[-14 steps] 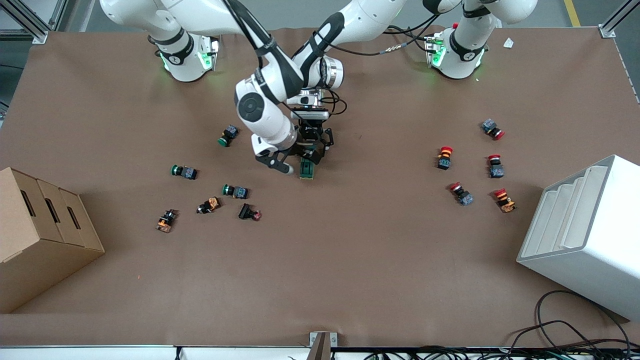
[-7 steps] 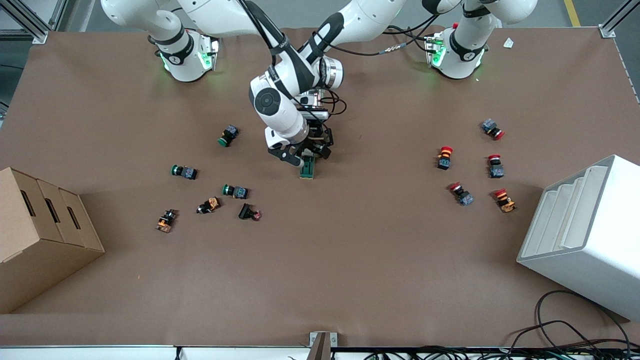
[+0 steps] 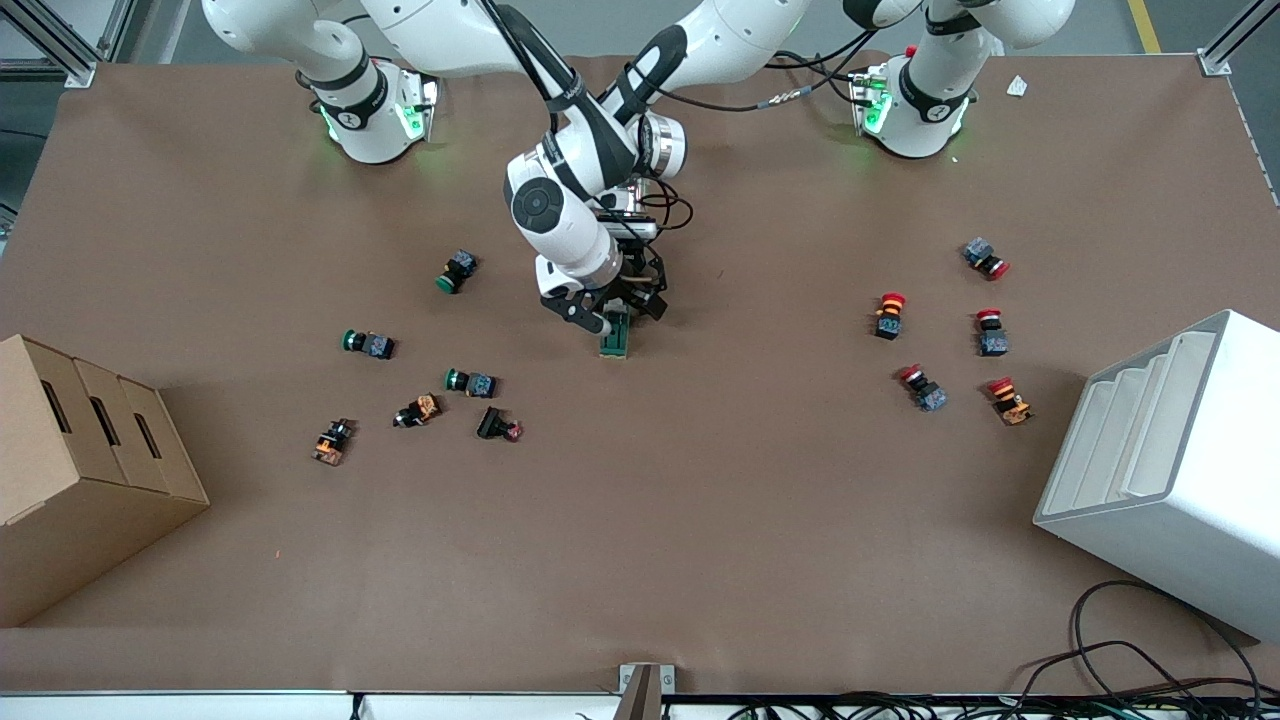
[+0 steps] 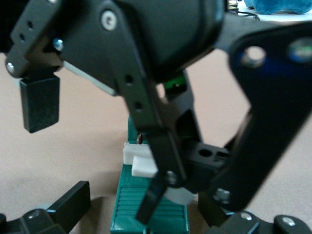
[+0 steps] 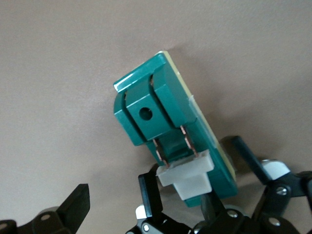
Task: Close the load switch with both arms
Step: 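Press the white lever down with the right gripper fingers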
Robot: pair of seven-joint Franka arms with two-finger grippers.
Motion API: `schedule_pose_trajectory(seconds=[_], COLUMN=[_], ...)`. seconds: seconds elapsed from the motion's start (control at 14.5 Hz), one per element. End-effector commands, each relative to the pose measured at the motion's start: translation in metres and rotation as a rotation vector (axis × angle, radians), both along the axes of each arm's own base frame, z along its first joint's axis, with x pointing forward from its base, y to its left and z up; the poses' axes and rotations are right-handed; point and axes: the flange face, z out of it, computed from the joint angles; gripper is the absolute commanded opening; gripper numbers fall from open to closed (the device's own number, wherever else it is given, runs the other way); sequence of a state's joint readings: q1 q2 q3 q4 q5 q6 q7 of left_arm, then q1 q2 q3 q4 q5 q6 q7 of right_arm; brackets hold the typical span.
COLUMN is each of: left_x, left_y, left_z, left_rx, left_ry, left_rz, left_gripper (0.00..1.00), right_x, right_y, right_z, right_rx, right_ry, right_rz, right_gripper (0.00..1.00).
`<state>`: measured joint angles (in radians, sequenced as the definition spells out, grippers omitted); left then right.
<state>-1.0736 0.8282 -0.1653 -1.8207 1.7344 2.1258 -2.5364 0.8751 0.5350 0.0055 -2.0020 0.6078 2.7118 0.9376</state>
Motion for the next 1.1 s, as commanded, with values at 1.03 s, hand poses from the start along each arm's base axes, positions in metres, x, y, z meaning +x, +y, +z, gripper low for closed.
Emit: schedule_pose_trajectory(seconds=[1.03], left_x=[-0.008], left_y=[-0.005], left_z=[-0.026], left_rx=[0.007], left_ry=[0.052], left_rz=[-0.028], left_gripper=[1.00], right_x=[0.063], right_y=[-0.007], right_z=[0.037], right_rx=[0.067], right_ry=[-0.037], right_rz=[-0.056], right_gripper=[1.00])
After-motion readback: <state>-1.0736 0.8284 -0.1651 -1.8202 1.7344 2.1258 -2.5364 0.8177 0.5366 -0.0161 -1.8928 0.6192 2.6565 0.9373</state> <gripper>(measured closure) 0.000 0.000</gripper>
